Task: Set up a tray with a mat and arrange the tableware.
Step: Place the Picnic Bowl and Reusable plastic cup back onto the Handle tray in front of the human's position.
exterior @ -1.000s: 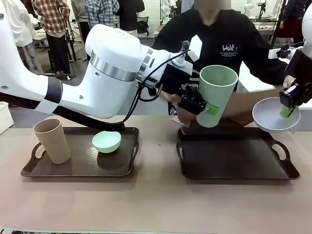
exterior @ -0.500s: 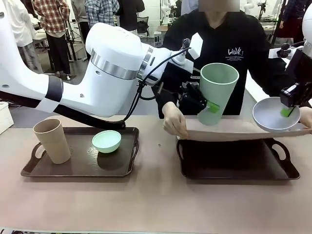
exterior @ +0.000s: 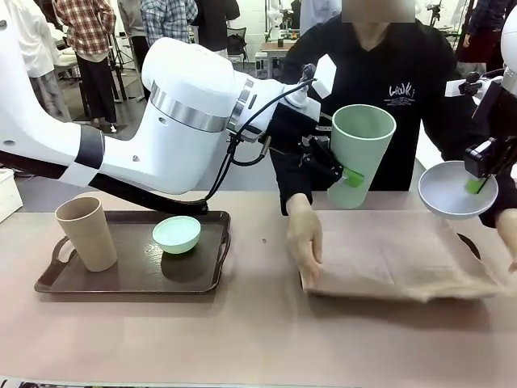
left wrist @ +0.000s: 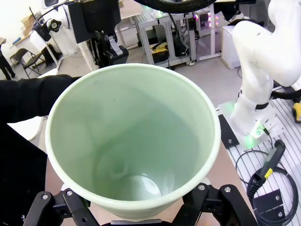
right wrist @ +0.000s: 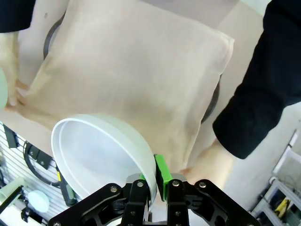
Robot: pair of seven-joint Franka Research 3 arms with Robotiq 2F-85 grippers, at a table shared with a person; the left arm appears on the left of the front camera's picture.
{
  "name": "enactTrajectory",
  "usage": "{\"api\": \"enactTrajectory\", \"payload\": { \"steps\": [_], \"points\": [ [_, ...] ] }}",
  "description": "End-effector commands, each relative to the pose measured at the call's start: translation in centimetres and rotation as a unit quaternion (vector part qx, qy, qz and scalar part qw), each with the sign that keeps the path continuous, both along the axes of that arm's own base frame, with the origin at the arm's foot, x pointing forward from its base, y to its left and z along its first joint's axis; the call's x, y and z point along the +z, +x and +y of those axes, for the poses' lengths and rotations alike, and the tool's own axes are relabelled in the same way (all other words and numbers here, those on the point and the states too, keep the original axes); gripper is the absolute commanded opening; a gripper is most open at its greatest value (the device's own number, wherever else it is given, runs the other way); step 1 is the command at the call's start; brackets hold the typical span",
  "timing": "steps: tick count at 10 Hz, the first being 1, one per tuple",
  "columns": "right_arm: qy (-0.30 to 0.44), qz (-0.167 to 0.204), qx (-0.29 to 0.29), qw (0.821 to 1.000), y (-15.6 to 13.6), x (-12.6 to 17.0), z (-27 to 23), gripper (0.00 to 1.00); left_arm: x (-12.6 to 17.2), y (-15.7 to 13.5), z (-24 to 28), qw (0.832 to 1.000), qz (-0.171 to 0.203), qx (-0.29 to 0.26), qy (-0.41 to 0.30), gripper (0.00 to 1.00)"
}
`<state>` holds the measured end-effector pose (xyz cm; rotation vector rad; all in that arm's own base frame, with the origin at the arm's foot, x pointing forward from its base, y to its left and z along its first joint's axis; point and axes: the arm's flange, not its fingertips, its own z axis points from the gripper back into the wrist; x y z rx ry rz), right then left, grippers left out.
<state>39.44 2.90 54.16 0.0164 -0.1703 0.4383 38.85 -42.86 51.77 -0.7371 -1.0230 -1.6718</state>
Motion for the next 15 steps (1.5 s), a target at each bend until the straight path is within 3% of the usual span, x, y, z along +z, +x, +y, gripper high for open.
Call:
{"api": "enactTrajectory", "payload": {
  "steps": [1, 15],
  "points": [
    [0.003, -0.003, -0.004, 1.000, 0.36, 0.13, 0.24, 0.00, 0.32, -0.09, -0.05, 1.000, -0.002, -0.007, 0.000, 0.00],
    [0.003, -0.003, -0.004, 1.000, 0.36, 0.13, 0.24, 0.00, 0.32, -0.09, -0.05, 1.000, -0.002, -0.007, 0.000, 0.00]
  ]
}}
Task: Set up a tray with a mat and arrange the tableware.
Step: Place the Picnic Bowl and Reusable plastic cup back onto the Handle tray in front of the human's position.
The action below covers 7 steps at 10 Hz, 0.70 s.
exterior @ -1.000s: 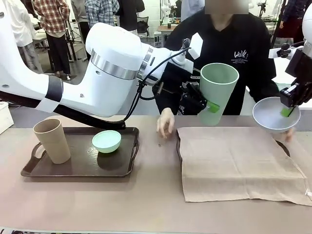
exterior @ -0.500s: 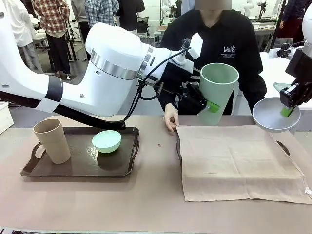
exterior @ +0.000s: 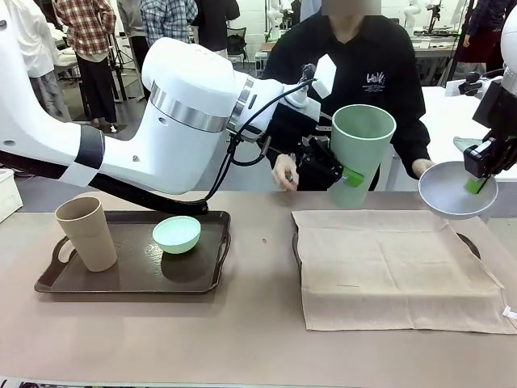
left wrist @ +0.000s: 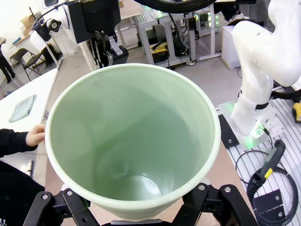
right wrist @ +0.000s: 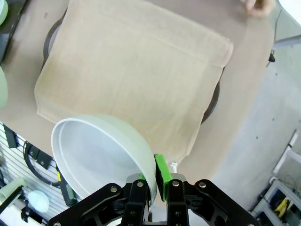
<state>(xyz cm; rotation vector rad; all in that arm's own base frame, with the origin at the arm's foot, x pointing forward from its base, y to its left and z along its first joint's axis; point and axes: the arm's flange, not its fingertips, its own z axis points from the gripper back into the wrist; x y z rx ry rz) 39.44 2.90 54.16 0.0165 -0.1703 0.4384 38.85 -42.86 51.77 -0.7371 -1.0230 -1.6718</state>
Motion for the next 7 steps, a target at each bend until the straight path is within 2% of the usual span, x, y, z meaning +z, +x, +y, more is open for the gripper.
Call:
{"api": "enactTrajectory", "payload": {
  "steps": [1, 2, 3, 5, 7],
  "points": [
    [0.003, -0.003, -0.004, 1.000, 0.4, 0.1, 0.2, 0.00, 0.3, -0.1, 0.0, 1.000, -0.002, -0.007, 0.000, 0.00],
    [0.000, 0.000, 0.000, 1.000, 0.0, 0.0, 0.0, 0.07, 0.0, 0.0, 0.0, 1.000, 0.000, 0.000, 0.000, 0.86],
    [0.038, 0.028, 0.028, 0.998, 2.4, -1.8, -0.5, 0.07, -1.9, 2.0, -0.8, 0.999, 0.014, -0.014, -0.025, 0.86],
    [0.059, 0.075, 0.034, 0.995, 6.4, -5.6, -0.8, 0.07, -4.9, 5.0, -2.9, 0.999, 0.019, -0.031, -0.005, 0.86],
    [0.084, 0.089, 0.049, 0.991, 8.8, -8.4, -1.1, 0.07, -7.7, 8.2, -4.5, 0.999, 0.020, -0.032, -0.005, 0.86]
  ]
}}
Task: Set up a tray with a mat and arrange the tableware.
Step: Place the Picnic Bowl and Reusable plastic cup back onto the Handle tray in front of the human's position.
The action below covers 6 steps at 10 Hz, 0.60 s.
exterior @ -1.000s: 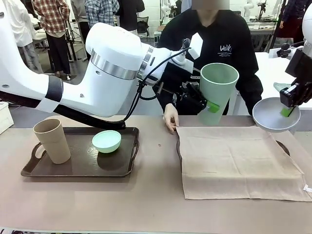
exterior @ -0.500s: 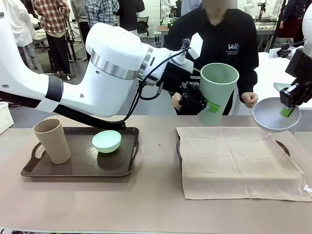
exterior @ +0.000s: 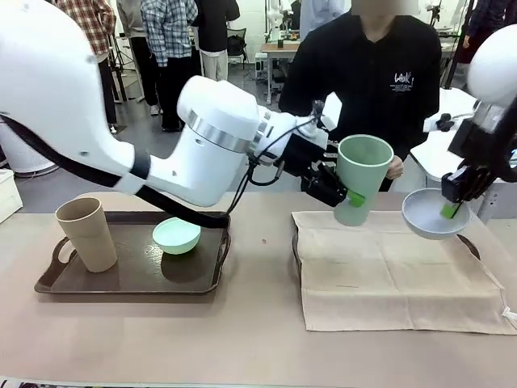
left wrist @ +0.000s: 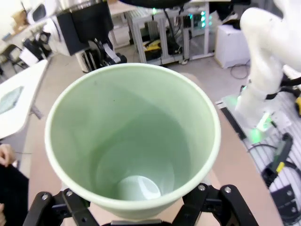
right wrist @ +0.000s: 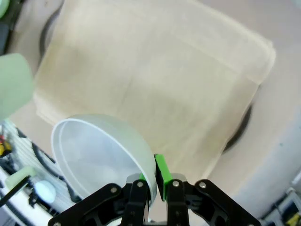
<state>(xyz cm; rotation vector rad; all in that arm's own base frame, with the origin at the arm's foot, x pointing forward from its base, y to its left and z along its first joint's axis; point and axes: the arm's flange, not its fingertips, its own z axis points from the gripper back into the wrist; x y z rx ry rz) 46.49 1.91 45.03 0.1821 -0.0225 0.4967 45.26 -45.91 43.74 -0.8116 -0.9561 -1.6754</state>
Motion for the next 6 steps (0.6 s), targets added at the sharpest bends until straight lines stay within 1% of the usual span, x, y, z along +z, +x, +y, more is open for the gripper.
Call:
{"api": "enactTrajectory", "payload": {
  "steps": [1, 3, 4, 5, 6],
  "points": [
    [-0.013, -0.015, -0.007, 1.000, -1.9, 2.0, 0.1, 0.07, 1.9, -1.8, 0.8, 1.000, -0.004, 0.005, -0.001, 0.86],
    [-0.013, -0.015, -0.007, 1.000, -1.9, 2.0, 0.1, 0.07, 1.9, -1.8, 0.8, 1.000, -0.004, 0.005, -0.001, 0.86],
    [-0.001, -0.002, 0.000, 1.000, 0.1, 0.4, 0.2, 0.07, 0.0, 0.2, -0.2, 1.000, 0.001, 0.000, -0.001, 0.86],
    [0.015, 0.003, -0.004, 1.000, 1.1, -0.1, -0.4, 0.07, 0.3, 1.2, 0.6, 1.000, 0.010, 0.018, -0.021, 0.86],
    [0.020, -0.002, -0.002, 1.000, 2.1, -1.1, -0.7, 0.07, -0.2, 1.9, 1.1, 0.999, 0.010, 0.023, -0.024, 0.86]
  ]
}}
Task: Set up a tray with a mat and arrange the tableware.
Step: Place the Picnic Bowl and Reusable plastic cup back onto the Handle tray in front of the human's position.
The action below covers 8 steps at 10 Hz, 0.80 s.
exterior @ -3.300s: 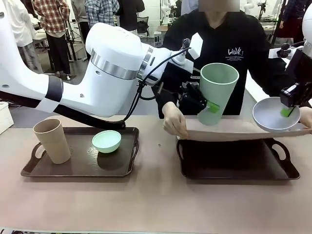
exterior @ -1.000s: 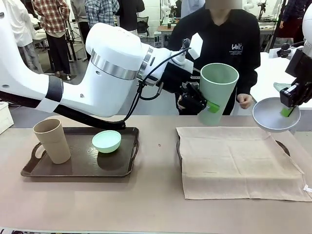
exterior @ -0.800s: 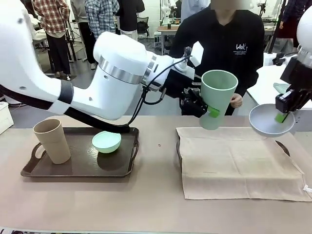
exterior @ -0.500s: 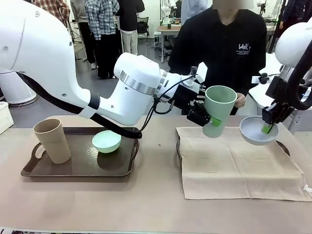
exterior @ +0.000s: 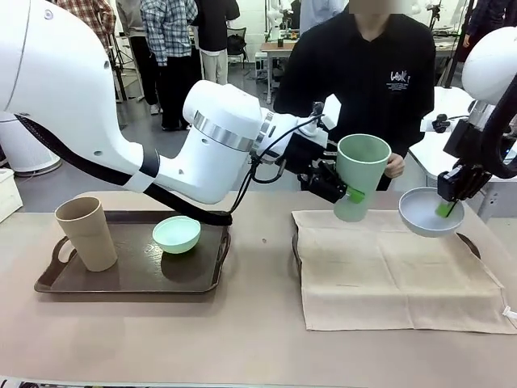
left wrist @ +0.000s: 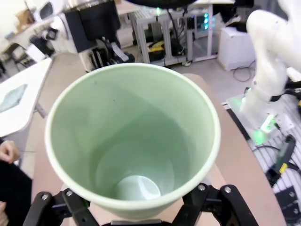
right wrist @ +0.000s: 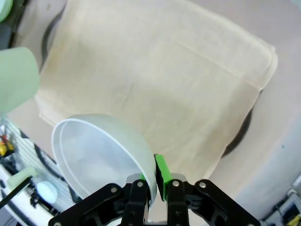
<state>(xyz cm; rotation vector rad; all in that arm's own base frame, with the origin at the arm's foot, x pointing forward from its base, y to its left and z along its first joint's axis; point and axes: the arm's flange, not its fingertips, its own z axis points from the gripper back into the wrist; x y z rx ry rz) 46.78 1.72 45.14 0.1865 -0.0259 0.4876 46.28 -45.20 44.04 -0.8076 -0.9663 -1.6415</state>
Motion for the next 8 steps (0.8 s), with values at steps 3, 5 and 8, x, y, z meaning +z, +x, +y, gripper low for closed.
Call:
{"api": "enactTrajectory", "payload": {
  "steps": [3, 5, 8],
  "points": [
    [0.022, 0.017, -0.002, 1.000, 4.5, -5.1, -1.8, 0.07, -4.5, 2.6, 0.0, 0.999, 0.027, -0.011, -0.013, 0.86],
    [0.029, 0.002, -0.007, 1.000, 5.8, -7.5, -2.3, 0.07, -7.8, 3.1, -0.7, 0.999, 0.041, -0.031, 0.012, 0.86],
    [0.038, -0.014, 0.007, 0.999, 7.0, -8.9, -1.9, 0.07, -10.1, 3.1, -0.9, 0.998, 0.046, -0.051, 0.008, 0.86]
  ]
}}
